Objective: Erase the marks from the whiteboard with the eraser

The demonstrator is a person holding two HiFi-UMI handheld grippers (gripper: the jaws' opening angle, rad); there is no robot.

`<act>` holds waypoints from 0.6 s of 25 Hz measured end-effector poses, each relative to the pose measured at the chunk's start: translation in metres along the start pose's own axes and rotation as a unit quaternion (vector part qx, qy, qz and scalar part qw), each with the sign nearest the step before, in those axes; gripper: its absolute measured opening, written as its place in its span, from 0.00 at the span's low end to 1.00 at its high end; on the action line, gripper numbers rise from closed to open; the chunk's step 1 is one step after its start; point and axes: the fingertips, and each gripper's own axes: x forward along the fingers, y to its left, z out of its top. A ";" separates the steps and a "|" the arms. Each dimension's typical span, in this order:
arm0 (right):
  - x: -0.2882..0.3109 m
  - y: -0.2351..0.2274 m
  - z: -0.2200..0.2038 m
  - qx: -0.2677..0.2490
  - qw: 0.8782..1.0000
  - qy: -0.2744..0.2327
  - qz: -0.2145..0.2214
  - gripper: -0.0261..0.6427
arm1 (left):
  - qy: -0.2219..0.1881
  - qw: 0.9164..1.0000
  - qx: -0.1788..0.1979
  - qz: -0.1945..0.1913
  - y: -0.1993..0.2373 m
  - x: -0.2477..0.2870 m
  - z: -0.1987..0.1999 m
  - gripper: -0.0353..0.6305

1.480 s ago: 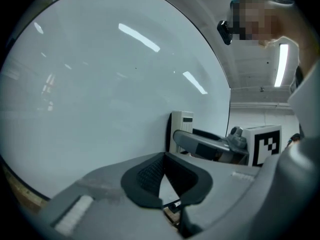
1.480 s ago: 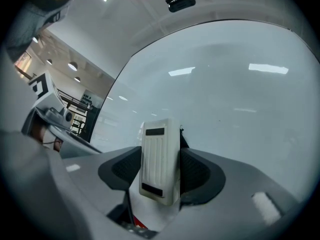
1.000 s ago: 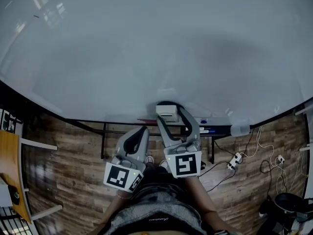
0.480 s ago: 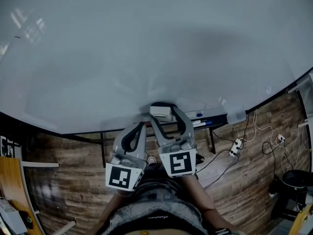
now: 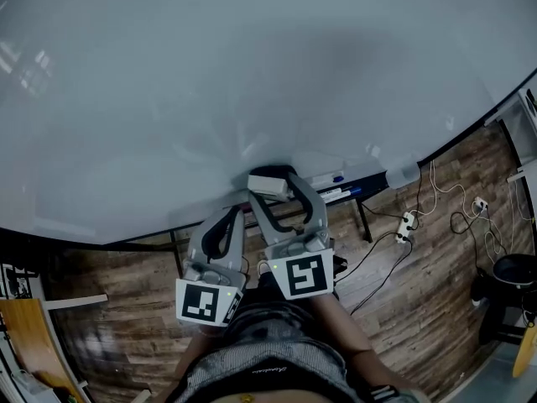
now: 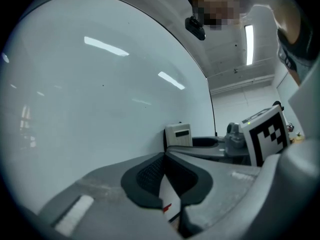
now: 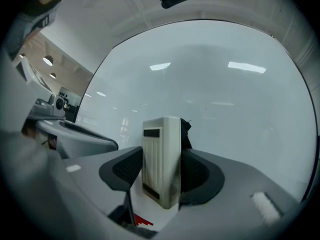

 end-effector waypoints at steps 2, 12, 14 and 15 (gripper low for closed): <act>-0.001 0.001 0.001 0.001 1.000 -0.003 0.007 0.39 | 0.003 1.000 -0.006 0.000 0.000 0.000 -0.001 0.06; -0.010 -0.017 -0.004 -0.003 0.997 -0.008 0.078 0.38 | 0.014 0.999 -0.010 0.050 -0.011 0.023 -0.010 0.06; -0.013 -0.025 -0.003 -0.010 0.996 -0.012 0.088 0.38 | 0.016 0.998 -0.016 0.066 -0.016 0.029 -0.010 0.06; -0.015 -0.032 -0.002 -0.010 0.996 -0.017 0.091 0.38 | 0.015 0.997 -0.020 0.073 -0.019 0.033 -0.008 0.06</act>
